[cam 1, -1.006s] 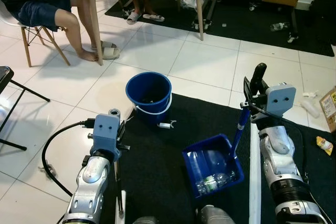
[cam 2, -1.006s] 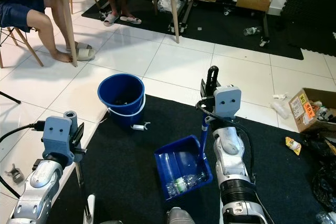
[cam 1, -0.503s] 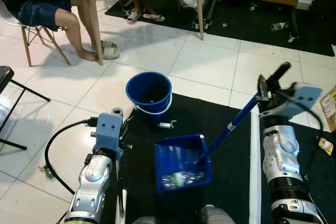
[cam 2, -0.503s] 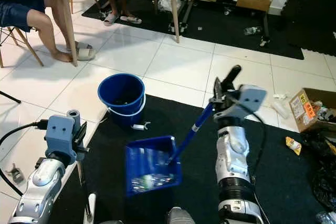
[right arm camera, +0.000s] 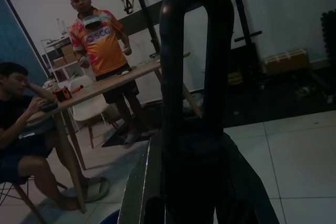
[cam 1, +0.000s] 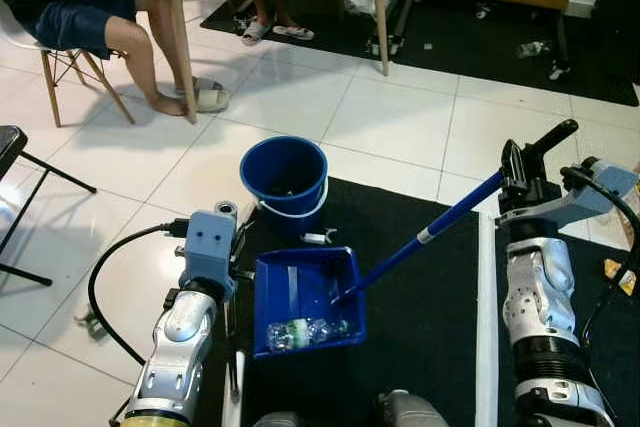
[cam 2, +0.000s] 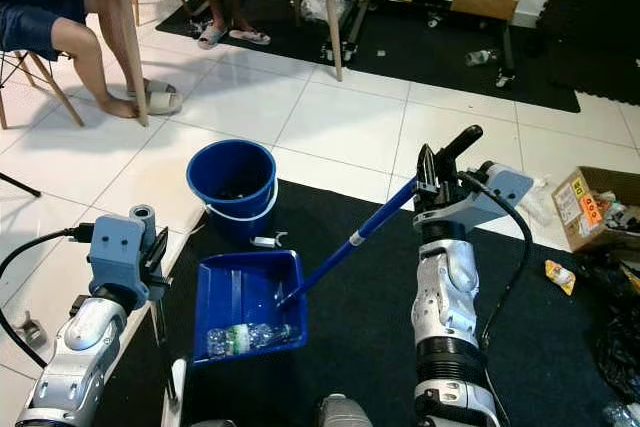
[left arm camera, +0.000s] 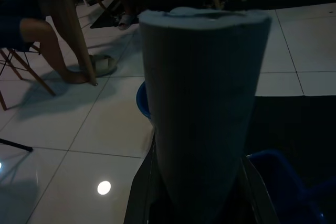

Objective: Sweep floor

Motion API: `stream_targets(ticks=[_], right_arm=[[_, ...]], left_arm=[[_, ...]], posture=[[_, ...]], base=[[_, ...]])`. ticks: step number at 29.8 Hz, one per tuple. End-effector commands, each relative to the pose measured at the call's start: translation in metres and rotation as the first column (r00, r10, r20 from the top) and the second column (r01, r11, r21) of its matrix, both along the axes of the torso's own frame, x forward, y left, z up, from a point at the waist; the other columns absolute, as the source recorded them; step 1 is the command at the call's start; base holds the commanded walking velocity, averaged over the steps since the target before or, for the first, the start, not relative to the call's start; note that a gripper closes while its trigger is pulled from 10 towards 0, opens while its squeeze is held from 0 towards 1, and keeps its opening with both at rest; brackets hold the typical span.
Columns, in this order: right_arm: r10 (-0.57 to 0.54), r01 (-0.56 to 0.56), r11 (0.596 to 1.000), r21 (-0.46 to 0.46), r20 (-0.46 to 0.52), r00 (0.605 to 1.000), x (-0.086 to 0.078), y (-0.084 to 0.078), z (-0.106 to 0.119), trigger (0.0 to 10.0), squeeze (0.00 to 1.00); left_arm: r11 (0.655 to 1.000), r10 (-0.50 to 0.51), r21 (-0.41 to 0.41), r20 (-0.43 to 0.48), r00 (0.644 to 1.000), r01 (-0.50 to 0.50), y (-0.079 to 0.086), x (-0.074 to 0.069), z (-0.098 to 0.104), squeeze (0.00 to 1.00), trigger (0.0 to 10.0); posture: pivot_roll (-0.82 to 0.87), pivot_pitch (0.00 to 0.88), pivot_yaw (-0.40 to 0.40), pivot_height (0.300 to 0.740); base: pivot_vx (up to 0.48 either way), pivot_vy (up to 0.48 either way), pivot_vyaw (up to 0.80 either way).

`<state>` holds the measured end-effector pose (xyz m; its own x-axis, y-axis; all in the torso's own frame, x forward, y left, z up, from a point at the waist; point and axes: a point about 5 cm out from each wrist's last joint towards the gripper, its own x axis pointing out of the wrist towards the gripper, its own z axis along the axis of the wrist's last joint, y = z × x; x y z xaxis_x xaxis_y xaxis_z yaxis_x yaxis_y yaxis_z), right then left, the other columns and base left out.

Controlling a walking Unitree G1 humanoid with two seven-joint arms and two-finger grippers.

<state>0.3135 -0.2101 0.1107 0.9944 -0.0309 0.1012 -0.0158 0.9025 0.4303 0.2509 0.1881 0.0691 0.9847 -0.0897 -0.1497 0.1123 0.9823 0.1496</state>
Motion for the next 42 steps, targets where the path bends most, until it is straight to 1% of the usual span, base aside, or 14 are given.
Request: stream_targets(ticks=[1, 4, 7, 16, 26, 29, 30, 34, 36, 40, 42], right_arm=[[-0.013, 0.011, 0.999, 0.033, 0.046, 0.999, 0.002, -0.004, 0.011, 10.0, 0.00], [-0.028, 0.025, 0.998, 0.050, 0.053, 0.998, 0.002, -0.010, 0.014, 10.0, 0.00], [-0.033, 0.031, 0.999, 0.042, 0.056, 0.998, 0.002, -0.014, 0.016, 10.0, 0.00], [-0.025, 0.023, 0.999, 0.030, 0.046, 0.999, 0.001, -0.010, 0.013, 10.0, 0.00], [-0.028, 0.027, 1.000, 0.013, 0.062, 0.998, 0.002, -0.011, 0.019, 10.0, 0.00], [-0.025, 0.026, 1.000, -0.005, 0.121, 0.992, 0.005, -0.010, 0.037, 10.0, 0.00], [-0.025, 0.026, 1.000, -0.005, 0.121, 0.992, 0.005, -0.010, 0.037, 10.0, 0.00], [-0.025, 0.031, 0.999, -0.029, 0.192, 0.981, 0.008, -0.010, 0.063, 10.0, 0.00], [-0.026, 0.032, 0.999, -0.030, 0.200, 0.979, 0.009, -0.010, 0.067, 10.0, 0.00], [-0.015, 0.024, 0.999, -0.025, 0.300, 0.954, 0.010, -0.002, 0.102, 10.0, 0.00], [-0.011, 0.022, 0.999, -0.028, 0.331, 0.943, 0.008, 0.000, 0.113, 10.0, 0.00]], left_arm=[[1.000, -0.015, 0.011, 0.003, 1.000, 0.015, -0.003, 0.002, 0.001, 0.00, 10.0], [1.000, -0.018, 0.011, 0.004, 1.000, 0.018, -0.003, 0.003, 0.001, 0.00, 10.0], [1.000, -0.022, 0.011, 0.005, 1.000, 0.022, -0.004, 0.004, 0.001, 0.00, 10.0], [0.999, -0.034, 0.005, 0.008, 0.999, 0.034, -0.007, 0.006, 0.003, 0.00, 10.0], [0.999, -0.036, 0.004, 0.005, 0.999, 0.036, -0.008, 0.006, 0.003, 0.00, 10.0], [0.999, -0.037, 0.005, 0.005, 0.999, 0.037, -0.008, 0.006, 0.002, 0.00, 10.0], [0.999, -0.037, 0.005, 0.005, 0.999, 0.037, -0.008, 0.006, 0.002, 0.00, 10.0], [0.999, -0.038, 0.006, 0.003, 0.999, 0.038, -0.008, 0.006, 0.002, 0.00, 10.0], [0.999, -0.038, 0.006, 0.003, 0.999, 0.038, -0.008, 0.006, 0.002, 0.00, 10.0], [0.999, -0.039, 0.003, 0.004, 0.999, 0.039, -0.009, 0.006, 0.002, 0.00, 10.0], [0.999, -0.038, 0.002, 0.005, 0.999, 0.038, -0.010, 0.006, 0.002, 0.00, 10.0]], posture=[[0.06, 0.027, 0.023, 0.740], [0.06, 0.025, 0.023, 0.740], [0.06, 0.023, 0.025, 0.740], [0.06, 0.025, 0.026, 0.740], [0.06, 0.028, 0.028, 0.740], [0.06, 0.030, 0.029, 0.740], [0.06, 0.030, 0.029, 0.740], [0.06, 0.031, 0.030, 0.740], [0.06, 0.031, 0.030, 0.740], [0.06, 0.032, 0.028, 0.740], [0.06, 0.032, 0.028, 0.740]], base=[[0.000, 0.000, 0.00], [0.000, 0.000, 0.00], [0.000, 0.000, 0.00], [0.000, 0.000, 0.00], [0.000, 0.000, 0.00], [0.000, 0.000, 0.00], [0.000, 0.000, 0.00], [0.000, 0.000, 0.00], [0.000, 0.000, 0.00], [0.000, 0.000, 0.00], [0.000, 0.000, 0.00]])
